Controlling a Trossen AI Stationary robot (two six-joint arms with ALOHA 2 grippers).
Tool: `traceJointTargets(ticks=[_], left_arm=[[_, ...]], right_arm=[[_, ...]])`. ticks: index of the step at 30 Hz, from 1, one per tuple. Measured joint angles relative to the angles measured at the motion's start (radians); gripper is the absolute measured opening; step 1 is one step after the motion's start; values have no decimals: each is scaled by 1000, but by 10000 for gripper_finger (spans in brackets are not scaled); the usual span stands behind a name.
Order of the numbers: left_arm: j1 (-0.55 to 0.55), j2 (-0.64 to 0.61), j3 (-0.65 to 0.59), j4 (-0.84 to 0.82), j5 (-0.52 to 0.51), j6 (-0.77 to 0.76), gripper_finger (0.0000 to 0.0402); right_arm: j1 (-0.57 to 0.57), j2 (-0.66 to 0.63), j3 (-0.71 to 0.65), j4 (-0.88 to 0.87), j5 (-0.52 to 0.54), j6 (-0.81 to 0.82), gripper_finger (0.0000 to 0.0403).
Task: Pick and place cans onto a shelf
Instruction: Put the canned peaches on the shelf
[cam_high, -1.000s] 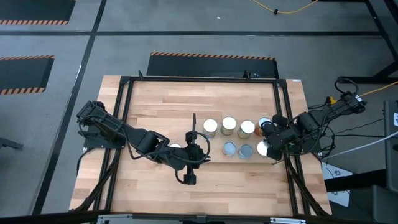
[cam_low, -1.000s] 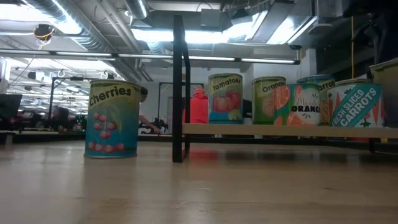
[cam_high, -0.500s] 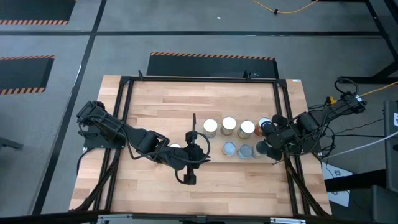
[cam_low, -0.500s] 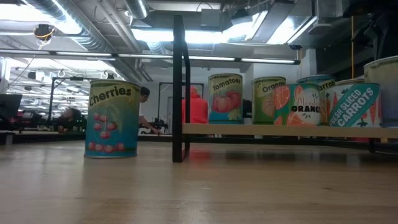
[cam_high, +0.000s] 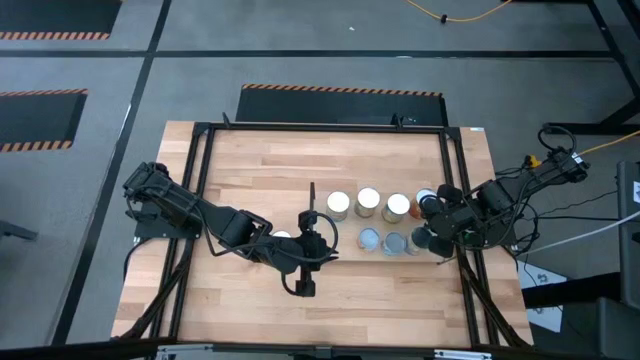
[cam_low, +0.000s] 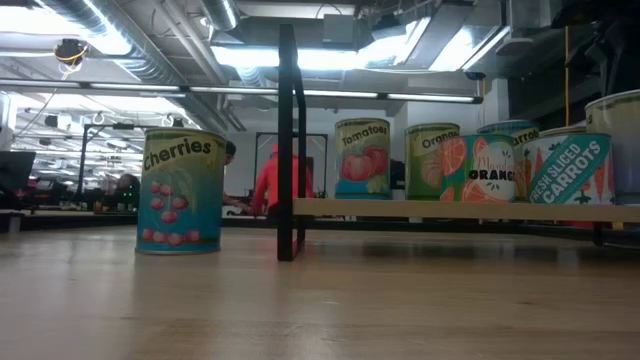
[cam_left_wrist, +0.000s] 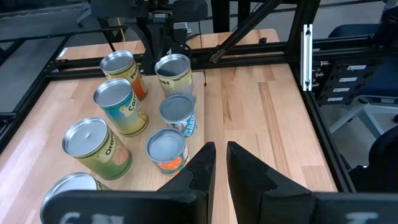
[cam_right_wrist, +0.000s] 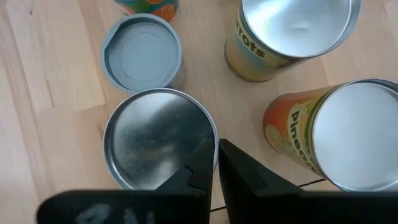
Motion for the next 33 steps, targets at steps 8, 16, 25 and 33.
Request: traceJointTargets(ticks=[8,16,25,33], left_arm=[[0,0,0,0,0,0,33],[0,0,0,0,0,0,33],[0,0,0,0,0,0,41],[0,0,0,0,0,0,111]], right_arm=[[0,0,0,58,0,-32,30],[0,0,0,110,0,-52,30],[-1,1,0,130,-1,-76,31],[-1,1,0,133,-1,-76,31]])
